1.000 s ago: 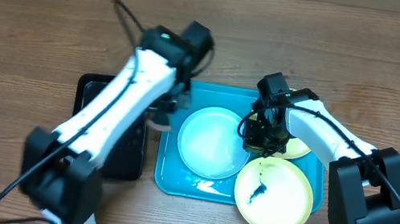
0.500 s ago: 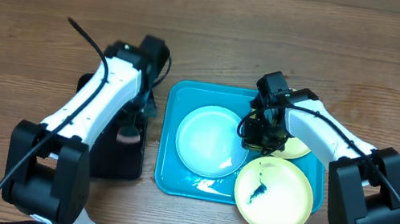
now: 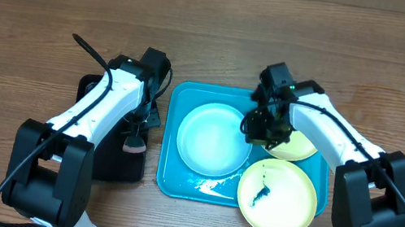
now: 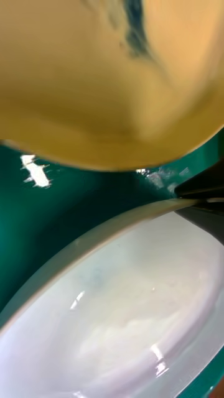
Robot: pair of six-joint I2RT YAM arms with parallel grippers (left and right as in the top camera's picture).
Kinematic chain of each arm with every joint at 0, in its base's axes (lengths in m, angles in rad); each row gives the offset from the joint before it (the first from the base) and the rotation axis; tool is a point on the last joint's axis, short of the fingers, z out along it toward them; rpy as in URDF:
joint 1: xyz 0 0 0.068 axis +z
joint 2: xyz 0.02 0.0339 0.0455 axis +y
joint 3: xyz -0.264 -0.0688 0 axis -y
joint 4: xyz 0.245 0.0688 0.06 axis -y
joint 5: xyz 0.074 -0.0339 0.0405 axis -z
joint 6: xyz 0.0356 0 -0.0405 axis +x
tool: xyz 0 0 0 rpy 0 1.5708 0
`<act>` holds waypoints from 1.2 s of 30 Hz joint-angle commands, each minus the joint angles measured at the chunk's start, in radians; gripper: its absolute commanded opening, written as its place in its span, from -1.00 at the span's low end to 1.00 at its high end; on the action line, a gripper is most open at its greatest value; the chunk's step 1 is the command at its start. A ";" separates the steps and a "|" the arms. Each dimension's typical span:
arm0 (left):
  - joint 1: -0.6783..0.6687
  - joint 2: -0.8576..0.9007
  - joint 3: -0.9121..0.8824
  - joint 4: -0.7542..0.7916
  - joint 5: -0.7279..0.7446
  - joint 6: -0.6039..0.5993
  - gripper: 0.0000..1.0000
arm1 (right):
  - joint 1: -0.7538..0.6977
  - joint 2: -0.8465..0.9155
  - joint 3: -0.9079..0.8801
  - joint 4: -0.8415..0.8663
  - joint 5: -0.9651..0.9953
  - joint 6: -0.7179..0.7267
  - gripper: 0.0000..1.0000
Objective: Clean dirty plates on tray and stack at the side
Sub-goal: 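Return the left gripper's sponge to the black tray, then lift the white plate with the right gripper and carry it rightward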
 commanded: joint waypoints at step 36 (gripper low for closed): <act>0.261 -0.203 0.154 -0.142 0.045 0.201 -0.92 | 0.179 0.003 0.431 -0.267 0.456 -0.053 -0.92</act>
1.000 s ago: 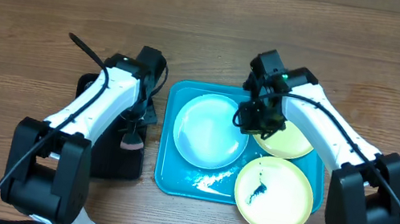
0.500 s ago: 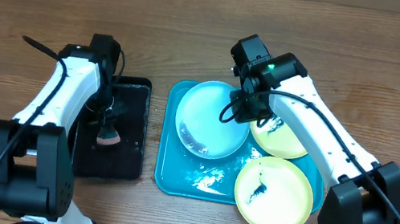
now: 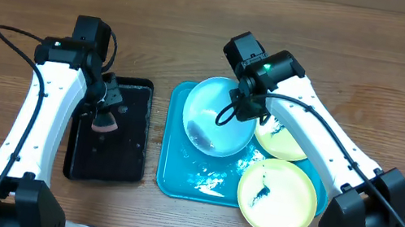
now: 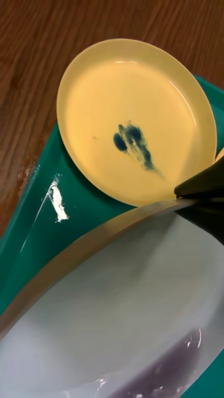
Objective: Clean dirty plates on tray and stack at the side
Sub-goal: 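Lift the white plate with the right gripper and carry it rightward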
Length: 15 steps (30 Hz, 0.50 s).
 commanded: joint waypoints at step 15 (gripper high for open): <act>0.076 -0.012 0.126 -0.055 -0.050 0.021 -0.92 | 0.053 0.003 0.074 0.074 -0.257 0.023 -0.92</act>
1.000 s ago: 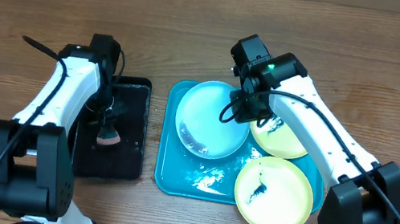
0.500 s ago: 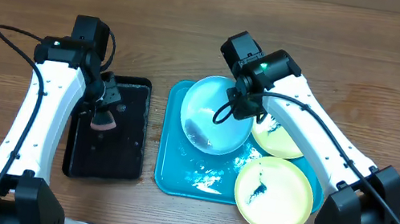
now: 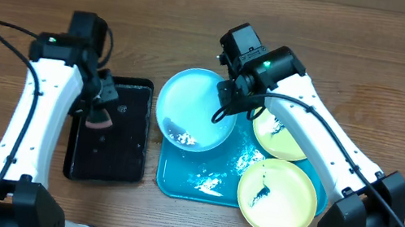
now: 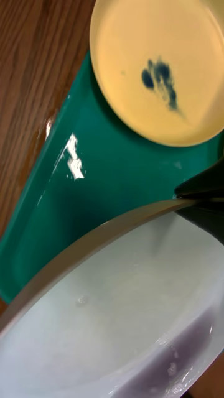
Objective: Clean dirty plates on tray and stack at the side
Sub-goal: 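Lift the white plate with the right gripper and carry it rightward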
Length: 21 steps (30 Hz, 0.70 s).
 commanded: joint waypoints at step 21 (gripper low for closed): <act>0.259 -0.013 0.175 -0.156 0.043 0.048 -0.92 | 0.140 0.036 0.031 0.239 -0.120 0.060 -0.92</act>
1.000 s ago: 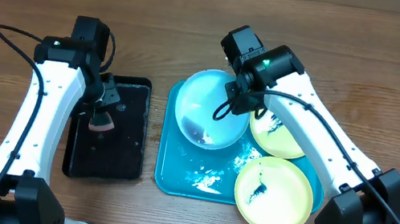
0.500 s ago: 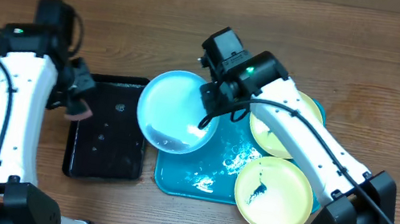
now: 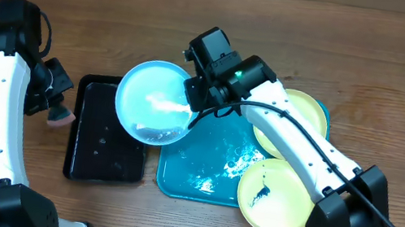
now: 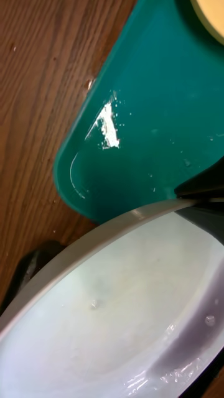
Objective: Clean dirty plates on tray and stack at the side
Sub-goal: 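Lift the white plate with the right gripper and carry it rightward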
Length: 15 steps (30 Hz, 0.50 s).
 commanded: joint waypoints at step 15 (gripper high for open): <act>0.005 -0.013 0.030 -0.021 0.009 0.023 -0.92 | 0.169 0.069 0.030 0.158 0.014 0.026 -0.92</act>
